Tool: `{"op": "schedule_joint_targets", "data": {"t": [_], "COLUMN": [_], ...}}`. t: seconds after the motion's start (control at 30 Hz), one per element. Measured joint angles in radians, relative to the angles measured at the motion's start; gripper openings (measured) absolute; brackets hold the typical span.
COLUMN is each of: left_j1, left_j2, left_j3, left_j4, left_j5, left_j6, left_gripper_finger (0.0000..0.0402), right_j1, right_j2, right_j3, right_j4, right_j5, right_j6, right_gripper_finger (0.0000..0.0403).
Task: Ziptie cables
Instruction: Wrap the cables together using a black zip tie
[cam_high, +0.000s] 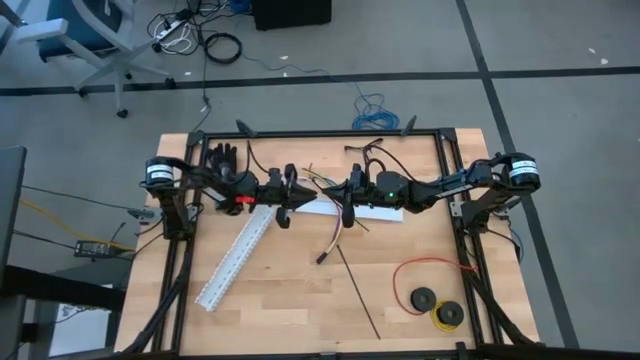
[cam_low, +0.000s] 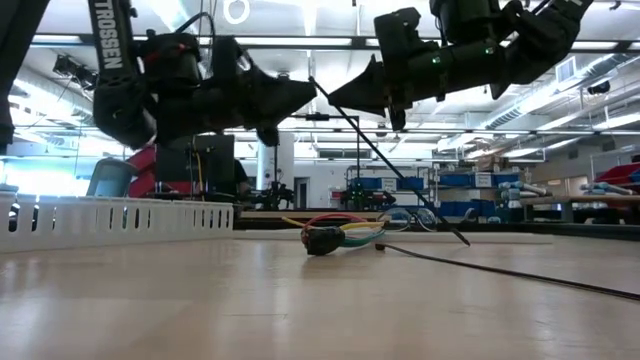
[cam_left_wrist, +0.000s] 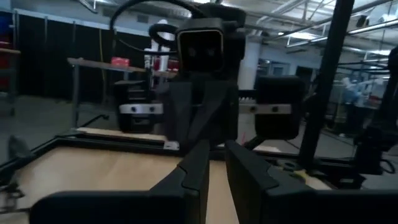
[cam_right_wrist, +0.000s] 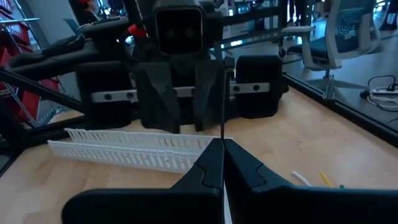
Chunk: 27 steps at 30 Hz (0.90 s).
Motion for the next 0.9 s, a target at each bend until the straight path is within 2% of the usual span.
{"op": "schedule_joint_targets", "data": {"t": [0.17,0.53,0.9], "left_j1": [0.012,0.012,0.011], "left_j2": [-0.012,-0.012,-0.012], "left_j3": [-0.037,0.036,0.042], "left_j4": [-0.003,-0.032,-0.014], "left_j5": [-0.016,-0.038,-0.042], "left_j6": [0.019,0.019,0.019], "left_gripper_finger": [0.0062,0.0062,0.0062], "right_j1": [0.009,0.009,0.008], "right_j2": [0.000,0.000,0.000], "right_j3": [0.000,0.000,0.000], "right_j4": [0.006,0.006,0.008], "right_j5": [0.000,-0.034,-0.054], "right_j6": [-0.010,-0.053,-0.075], "right_gripper_finger": [0.0000,0.0000,0.0000]}}
